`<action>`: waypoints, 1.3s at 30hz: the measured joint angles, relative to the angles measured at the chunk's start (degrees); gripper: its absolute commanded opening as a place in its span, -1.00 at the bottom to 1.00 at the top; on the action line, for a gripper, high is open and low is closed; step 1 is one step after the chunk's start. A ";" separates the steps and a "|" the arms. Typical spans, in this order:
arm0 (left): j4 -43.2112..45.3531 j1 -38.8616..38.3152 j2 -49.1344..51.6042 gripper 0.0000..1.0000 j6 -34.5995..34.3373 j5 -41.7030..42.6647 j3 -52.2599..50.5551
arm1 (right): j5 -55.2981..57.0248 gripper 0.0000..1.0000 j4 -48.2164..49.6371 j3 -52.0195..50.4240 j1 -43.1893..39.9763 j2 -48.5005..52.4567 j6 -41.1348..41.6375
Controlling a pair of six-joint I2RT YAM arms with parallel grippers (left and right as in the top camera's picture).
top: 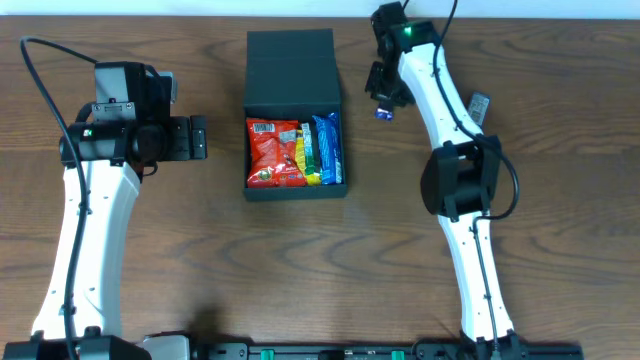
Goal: Pack container
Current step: 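Carry the purple bar into the box and release it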
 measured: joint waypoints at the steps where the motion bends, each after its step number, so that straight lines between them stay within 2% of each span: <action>1: 0.02 0.00 0.00 0.91 0.00 -0.02 0.00 | 0.02 -0.77 -1.49 2.58 0.02 0.17 -0.70; 5: 0.11 0.00 0.00 0.91 0.00 -0.02 0.00 | 0.50 -0.88 -6.75 12.35 0.59 -0.09 -3.48; 9: 0.17 0.00 0.00 0.91 0.00 0.00 0.00 | 0.57 -0.97 -9.92 13.38 1.81 -3.13 -4.59; 11: 0.50 0.00 0.00 0.91 0.00 0.00 0.00 | 0.15 -0.96 -10.16 10.47 2.03 -6.32 -5.01; 20: 2.16 0.00 0.00 0.90 0.57 0.00 0.00 | -2.97 -0.97 -10.47 -14.56 -2.19 -29.59 -5.40; 26: 3.06 0.00 0.00 0.91 0.92 0.00 0.00 | -1.60 -0.86 -5.95 -21.77 8.74 -29.73 -5.44; 32: 2.91 0.00 0.00 0.90 1.07 0.00 0.00 | -1.84 -0.93 1.33 -23.67 22.60 -28.63 -5.40; 39: 2.89 0.00 0.00 0.91 1.07 0.02 0.00 | -2.82 -0.93 1.95 -23.67 25.81 -26.51 -2.84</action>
